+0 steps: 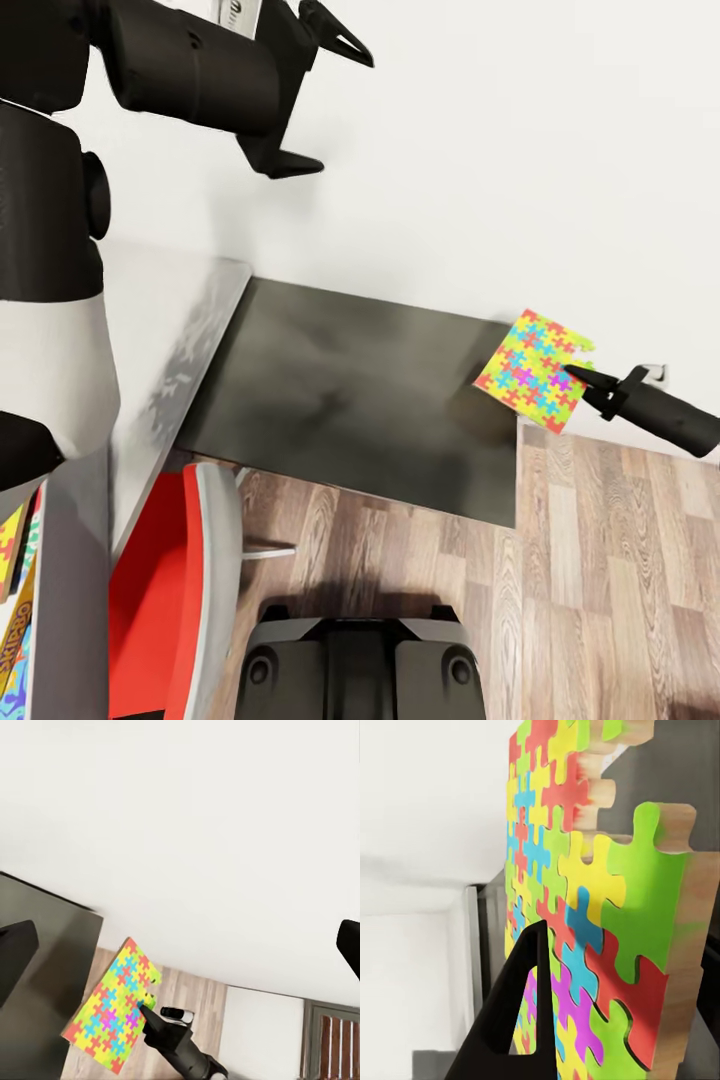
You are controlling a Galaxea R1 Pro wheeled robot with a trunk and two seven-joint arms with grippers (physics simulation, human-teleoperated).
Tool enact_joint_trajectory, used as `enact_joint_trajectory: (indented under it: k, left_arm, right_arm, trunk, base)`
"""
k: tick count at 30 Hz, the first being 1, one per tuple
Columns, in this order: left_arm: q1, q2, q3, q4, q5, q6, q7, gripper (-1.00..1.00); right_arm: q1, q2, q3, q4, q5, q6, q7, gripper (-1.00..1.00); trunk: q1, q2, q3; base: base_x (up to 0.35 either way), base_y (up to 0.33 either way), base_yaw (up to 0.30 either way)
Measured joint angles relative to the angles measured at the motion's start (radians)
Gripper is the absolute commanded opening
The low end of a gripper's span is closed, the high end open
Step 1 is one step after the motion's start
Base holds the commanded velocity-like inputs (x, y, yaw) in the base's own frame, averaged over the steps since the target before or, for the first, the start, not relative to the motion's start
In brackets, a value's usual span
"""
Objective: Put all the toys in the child's room - the three board games (two on the bed and one on the table), the two jigsaw puzzles on the table, and the tennis ball on the table - inside the toy box on the table in the child's room.
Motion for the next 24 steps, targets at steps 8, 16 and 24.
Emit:
enact_joint_trajectory:
  k: [8, 16, 24]
  left_arm:
    - [-0.008, -0.006, -0.032, 0.001, -0.019, -0.013, 0.014, 1.00]
    - [-0.010, -0.008, -0.038, 0.001, -0.020, -0.017, 0.018, 1.00]
    - [0.006, -0.018, -0.043, -0.013, -0.021, -0.018, 0.017, 1.00]
  right_arm:
    - [0.001, -0.008, -0.013, -0.023, -0.002, 0.000, 0.000, -1.00]
    - [0.007, -0.014, -0.015, -0.048, -0.014, 0.000, 0.001, -1.00]
    - [0.041, -0.023, -0.011, -0.094, -0.025, 0.000, 0.001, -1.00]
  trunk:
    - [0.000, 0.000, 0.012]
    - [0.000, 0.000, 0.025]
    - [0.000, 0.000, 0.036]
  base:
    - [0.000, 0.000, -0.099]
    - [0.000, 0.000, -0.144]
    - [0.000, 0.000, -0.175]
